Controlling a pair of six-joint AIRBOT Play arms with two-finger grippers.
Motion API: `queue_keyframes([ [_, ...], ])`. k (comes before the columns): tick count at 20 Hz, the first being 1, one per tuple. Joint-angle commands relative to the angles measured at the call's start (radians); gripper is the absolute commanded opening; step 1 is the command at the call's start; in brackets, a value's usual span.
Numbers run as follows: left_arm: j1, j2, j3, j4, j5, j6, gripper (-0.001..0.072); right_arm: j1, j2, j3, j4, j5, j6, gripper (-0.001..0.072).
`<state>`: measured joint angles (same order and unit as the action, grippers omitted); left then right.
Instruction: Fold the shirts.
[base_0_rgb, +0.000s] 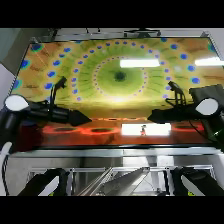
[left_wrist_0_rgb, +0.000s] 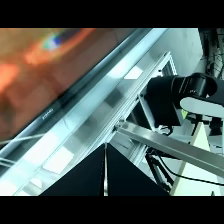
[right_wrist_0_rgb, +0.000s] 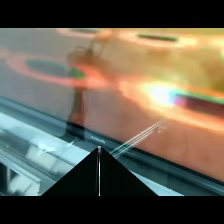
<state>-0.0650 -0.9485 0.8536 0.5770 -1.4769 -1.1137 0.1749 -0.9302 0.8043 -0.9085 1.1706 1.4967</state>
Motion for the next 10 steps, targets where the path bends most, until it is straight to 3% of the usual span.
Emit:
queue_keyframes([
  [1, -0.024, 0.109, -0.154, -0.002, 0.071, -0.013, 0.0022, 0.095, 0.011, -0.041, 0.032, -0.092, -0.002, 0.0023],
  [10, 0.056, 0.227, -0.178, -0.002, 0.086, -0.013, 0.0021, 0.097, 0.007, -0.041, 0.072, -0.090, -0.002, 0.0023],
])
